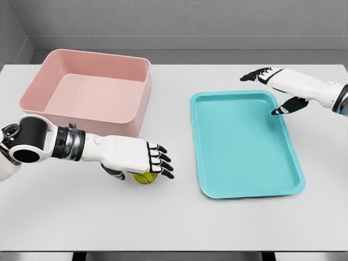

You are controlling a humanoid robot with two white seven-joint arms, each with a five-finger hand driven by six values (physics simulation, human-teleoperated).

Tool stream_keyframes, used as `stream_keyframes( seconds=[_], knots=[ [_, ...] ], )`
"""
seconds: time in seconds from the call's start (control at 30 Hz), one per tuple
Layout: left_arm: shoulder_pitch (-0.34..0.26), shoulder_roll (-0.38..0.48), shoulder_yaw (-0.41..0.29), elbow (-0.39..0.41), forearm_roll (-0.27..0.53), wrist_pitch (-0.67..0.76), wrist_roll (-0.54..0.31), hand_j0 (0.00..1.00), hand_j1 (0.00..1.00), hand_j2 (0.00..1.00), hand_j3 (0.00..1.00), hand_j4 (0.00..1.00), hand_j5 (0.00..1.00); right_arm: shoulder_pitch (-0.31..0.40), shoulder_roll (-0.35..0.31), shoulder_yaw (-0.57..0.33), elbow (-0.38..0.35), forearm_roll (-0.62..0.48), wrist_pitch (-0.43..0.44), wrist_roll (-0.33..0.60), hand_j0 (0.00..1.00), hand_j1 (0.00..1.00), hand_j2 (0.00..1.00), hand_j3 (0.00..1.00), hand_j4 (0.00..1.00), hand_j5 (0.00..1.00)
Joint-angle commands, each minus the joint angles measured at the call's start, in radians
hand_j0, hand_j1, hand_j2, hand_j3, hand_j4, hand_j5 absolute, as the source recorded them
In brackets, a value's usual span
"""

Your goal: Put the tennis from the blue tray into the pink basket with both arms

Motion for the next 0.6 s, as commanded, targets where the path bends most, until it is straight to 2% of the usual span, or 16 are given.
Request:
stream_keyframes(
  seconds=[0.0, 0.23, 0.33, 0.47, 0.57],
  knots=[
    [0.0, 0.006, 0.0, 0.0, 0.019, 0.002, 0.0, 1.0, 1.0, 1.0, 1.0, 1.0, 1.0, 0.0, -0.001, -0.001, 0.0, -0.007, 0.002, -0.002, 1.0, 1.0, 1.0, 1.0, 1.0, 1.0],
    [-0.005, 0.01, -0.002, 0.005, 0.03, 0.002, 0.002, 1.0, 1.0, 1.0, 1.0, 1.0, 1.0, 0.0, -0.001, 0.001, 0.0, -0.007, 0.002, 0.0, 1.0, 1.0, 1.0, 1.0, 1.0, 1.0],
    [-0.005, 0.004, -0.002, 0.009, 0.059, 0.002, 0.005, 1.0, 1.0, 1.0, 1.0, 1.0, 1.0, -0.002, -0.001, 0.001, 0.0, -0.007, 0.002, 0.0, 1.0, 1.0, 1.0, 1.0, 1.0, 1.0],
    [-0.002, 0.013, -0.002, 0.011, 0.148, 0.007, 0.006, 1.0, 1.0, 1.0, 1.0, 1.0, 1.0, -0.002, -0.001, 0.002, 0.0, -0.007, 0.002, 0.0, 1.0, 1.0, 1.0, 1.0, 1.0, 1.0],
    [-0.003, 0.018, -0.002, 0.024, 0.168, 0.036, 0.003, 1.0, 1.0, 1.0, 1.0, 1.0, 1.0, -0.002, -0.001, 0.002, 0.0, -0.007, 0.002, 0.0, 1.0, 1.0, 1.0, 1.0, 1.0, 1.0]
  ],
)
